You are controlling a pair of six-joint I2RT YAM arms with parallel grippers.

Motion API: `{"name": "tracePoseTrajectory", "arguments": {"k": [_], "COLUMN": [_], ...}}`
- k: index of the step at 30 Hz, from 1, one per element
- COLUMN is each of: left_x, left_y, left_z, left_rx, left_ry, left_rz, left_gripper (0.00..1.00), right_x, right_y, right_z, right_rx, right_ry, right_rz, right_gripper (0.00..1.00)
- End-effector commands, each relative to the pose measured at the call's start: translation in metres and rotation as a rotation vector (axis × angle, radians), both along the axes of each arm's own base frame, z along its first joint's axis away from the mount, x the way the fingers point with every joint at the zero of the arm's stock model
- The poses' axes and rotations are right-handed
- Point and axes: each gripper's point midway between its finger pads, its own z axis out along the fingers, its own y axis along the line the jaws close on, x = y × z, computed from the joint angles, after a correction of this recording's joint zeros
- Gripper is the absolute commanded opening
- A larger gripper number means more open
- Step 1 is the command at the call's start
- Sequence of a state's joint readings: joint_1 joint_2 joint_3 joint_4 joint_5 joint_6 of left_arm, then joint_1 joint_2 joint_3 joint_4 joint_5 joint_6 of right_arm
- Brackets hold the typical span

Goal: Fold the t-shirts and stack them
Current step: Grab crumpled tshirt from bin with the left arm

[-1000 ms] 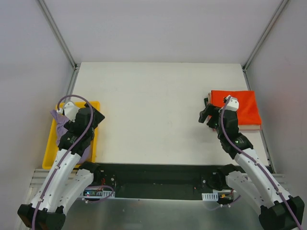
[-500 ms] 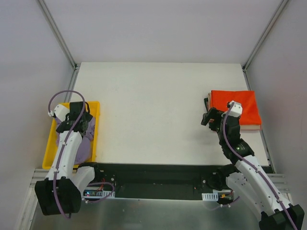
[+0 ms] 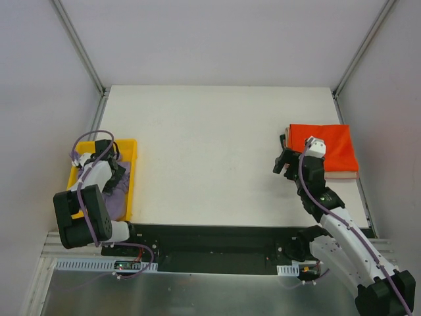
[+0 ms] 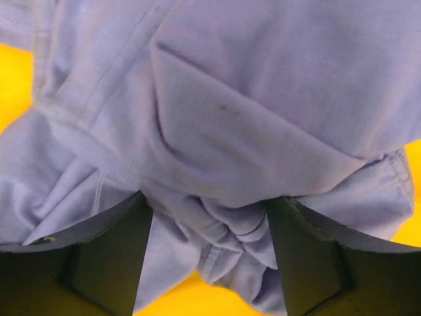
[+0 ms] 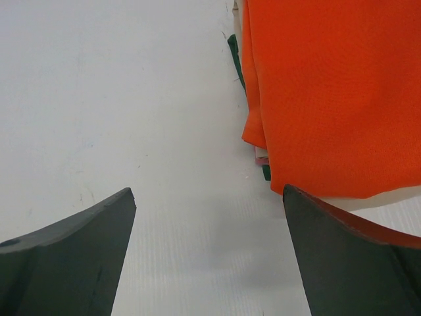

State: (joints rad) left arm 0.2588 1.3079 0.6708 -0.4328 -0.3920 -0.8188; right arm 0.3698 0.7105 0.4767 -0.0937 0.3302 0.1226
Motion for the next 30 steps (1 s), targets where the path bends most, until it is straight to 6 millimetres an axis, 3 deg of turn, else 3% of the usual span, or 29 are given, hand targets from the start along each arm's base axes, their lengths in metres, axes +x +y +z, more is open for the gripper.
{"name": "tracePoseTrajectory", "arguments": {"k": [1, 3, 5, 8, 12, 16, 20, 22, 26, 30], "left_x": [0.012, 0.019, 0.029, 0.041, 0.045, 0.038, 0.045, 0.053, 0.067, 0.068], "left_y": [-0.011, -0.015, -0.018, -0.022, -0.023, -0.036, -0.083, -0.107, -0.153, -0.239], "left_z": [-0.011, -0.008, 0.005, 0.055, 0.151, 0.252, 0.354, 0.389, 0.441, 0.467], "left_rx": [-0.095, -0.119, -0.128, -0.099, 0.002, 0.032, -0.032, -0.052, -0.047, -0.105], "left_ry": [0.020, 0.010, -0.043, -0.241, -0.574, -0.909, -1.139, -1.203, -1.252, -1.271], "left_rz": [-0.060, -0.097, -0.123, -0.145, -0.153, -0.175, -0.454, -0.609, -0.831, -1.183], "left_gripper": [0.38, 0.00, 0.00, 0.00, 0.00, 0.00, 0.00, 0.00, 0.00, 0.00], "right_x": [0.009, 0.009, 0.009, 0.007, 0.006, 0.006, 0.005, 0.003, 0.001, -0.001], "right_y": [0.001, 0.001, -0.001, 0.000, 0.000, -0.001, 0.002, 0.003, 0.005, 0.005], "right_z": [0.021, 0.021, 0.022, 0.024, 0.026, 0.028, 0.030, 0.033, 0.036, 0.039], "right_rx": [0.008, 0.005, 0.004, 0.012, 0.019, 0.024, 0.036, 0.043, 0.052, 0.056], "right_ry": [-0.067, -0.069, -0.072, -0.078, -0.091, -0.104, -0.114, -0.124, -0.143, -0.159], "right_rz": [0.001, 0.001, -0.005, 0.001, 0.004, 0.000, 0.014, 0.026, 0.040, 0.045], "right_gripper": [0.96, 0.96, 0.96, 0.96, 0.96, 0.96, 0.96, 0.96, 0.96, 0.96]}}
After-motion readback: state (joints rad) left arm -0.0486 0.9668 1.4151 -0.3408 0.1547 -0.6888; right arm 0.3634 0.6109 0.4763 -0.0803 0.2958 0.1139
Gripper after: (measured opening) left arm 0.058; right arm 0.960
